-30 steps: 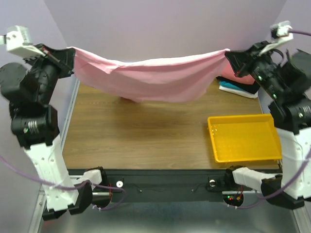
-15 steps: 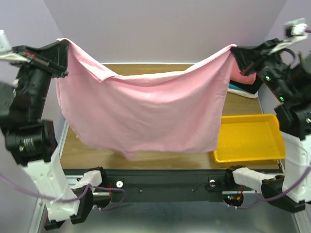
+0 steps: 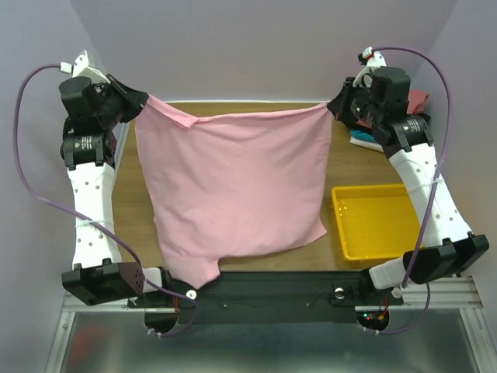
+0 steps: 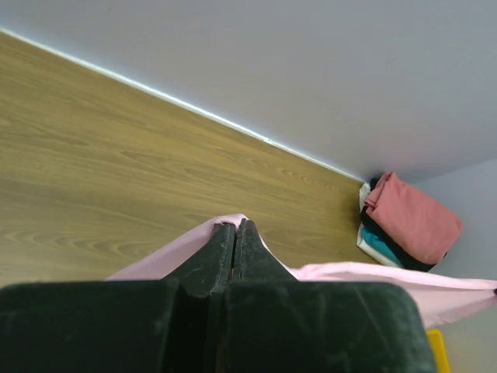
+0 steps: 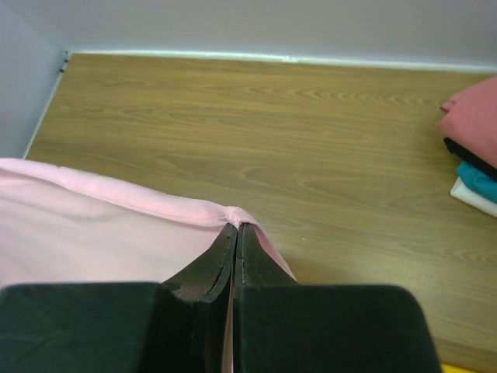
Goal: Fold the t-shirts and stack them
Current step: Flatten the tshirt out
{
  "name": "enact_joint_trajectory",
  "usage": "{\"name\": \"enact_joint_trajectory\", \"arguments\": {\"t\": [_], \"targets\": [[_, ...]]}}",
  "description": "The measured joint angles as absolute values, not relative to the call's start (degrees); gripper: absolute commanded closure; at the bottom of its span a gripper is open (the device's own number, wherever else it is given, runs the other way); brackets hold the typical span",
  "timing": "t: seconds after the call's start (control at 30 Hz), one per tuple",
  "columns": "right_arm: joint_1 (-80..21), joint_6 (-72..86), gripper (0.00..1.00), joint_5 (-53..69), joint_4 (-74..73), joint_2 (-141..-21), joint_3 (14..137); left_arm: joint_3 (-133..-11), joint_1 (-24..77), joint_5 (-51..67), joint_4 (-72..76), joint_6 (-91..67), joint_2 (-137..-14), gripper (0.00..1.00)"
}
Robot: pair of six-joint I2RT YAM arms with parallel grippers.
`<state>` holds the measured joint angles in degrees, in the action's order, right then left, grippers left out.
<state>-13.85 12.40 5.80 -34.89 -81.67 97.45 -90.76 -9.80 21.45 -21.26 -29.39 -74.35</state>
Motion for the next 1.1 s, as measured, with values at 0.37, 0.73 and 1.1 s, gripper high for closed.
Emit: {"name": "enact_joint_trajectory", "arguments": {"t": [0.37, 0.73, 1.1], "targets": [[-13.8, 12.4, 1.0, 6.0, -33.3, -76.8, 101.0, -97.5, -9.7, 21.7, -19.3, -27.2, -70.7, 1.0], [-13.8, 12.7, 0.99, 8.9, -33.5, -67.2, 102.6, -104.9, -9.7, 21.6, -25.3, -24.5, -64.8, 1.0], [-13.8, 16.0, 1.0, 9.4, -40.5, -63.1, 119.1, -122.9, -9.7, 14.7, -34.3, -22.4, -57.5, 1.0]]}}
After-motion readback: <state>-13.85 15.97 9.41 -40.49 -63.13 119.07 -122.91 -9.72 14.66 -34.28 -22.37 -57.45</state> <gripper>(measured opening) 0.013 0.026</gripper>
